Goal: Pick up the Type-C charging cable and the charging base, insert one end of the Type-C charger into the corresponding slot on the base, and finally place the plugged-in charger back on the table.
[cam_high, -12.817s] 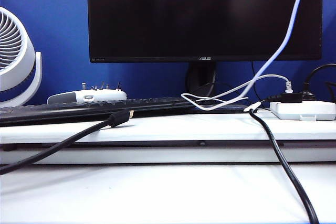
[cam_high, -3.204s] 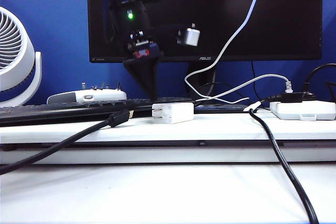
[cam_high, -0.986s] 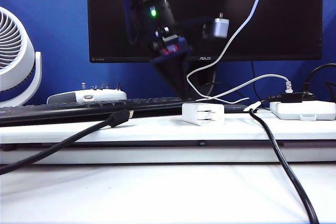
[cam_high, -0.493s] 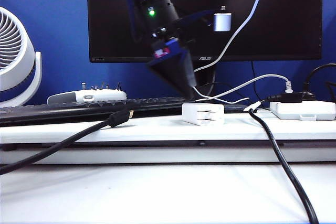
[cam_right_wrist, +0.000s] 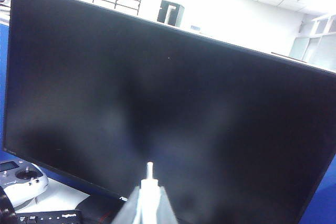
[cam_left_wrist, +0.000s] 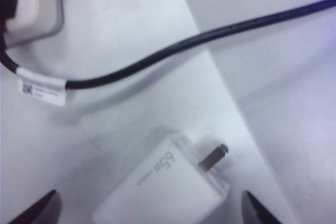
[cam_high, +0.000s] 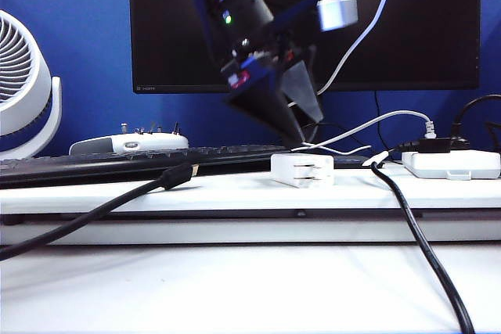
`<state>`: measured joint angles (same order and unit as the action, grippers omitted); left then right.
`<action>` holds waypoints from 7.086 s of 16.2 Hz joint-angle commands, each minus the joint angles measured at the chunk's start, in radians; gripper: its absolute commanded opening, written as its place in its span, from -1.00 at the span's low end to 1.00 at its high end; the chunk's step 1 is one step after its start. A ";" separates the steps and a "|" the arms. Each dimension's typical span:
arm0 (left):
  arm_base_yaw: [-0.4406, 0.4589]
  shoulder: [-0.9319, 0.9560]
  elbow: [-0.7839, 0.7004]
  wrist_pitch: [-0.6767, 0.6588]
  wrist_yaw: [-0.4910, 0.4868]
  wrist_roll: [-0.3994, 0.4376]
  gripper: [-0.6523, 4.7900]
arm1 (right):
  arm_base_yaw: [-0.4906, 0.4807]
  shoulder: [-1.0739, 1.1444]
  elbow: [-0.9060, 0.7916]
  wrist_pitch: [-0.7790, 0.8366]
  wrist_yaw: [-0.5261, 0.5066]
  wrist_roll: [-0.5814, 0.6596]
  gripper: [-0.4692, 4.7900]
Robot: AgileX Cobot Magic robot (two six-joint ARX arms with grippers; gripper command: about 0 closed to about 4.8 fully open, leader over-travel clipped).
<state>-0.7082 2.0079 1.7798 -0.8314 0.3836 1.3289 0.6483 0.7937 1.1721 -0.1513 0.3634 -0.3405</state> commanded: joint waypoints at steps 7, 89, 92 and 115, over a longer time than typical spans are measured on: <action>0.031 0.068 0.002 0.032 0.048 0.038 0.80 | 0.002 -0.003 0.005 0.017 -0.008 0.005 -0.82; 0.095 -0.385 0.002 1.487 0.411 -2.046 -0.35 | 0.002 0.040 0.005 0.216 -0.623 0.381 -0.82; 0.095 -0.386 0.002 1.590 0.324 -2.258 -0.35 | 0.001 0.070 0.005 0.218 -0.636 0.552 -0.82; 0.116 -0.384 0.002 1.316 0.537 -2.714 -0.35 | 0.001 0.174 0.005 0.335 -0.668 0.945 -0.82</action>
<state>-0.5911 1.6291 1.7756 0.4576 0.9176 -1.3876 0.6479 0.9695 1.1717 0.1680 -0.3096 0.6033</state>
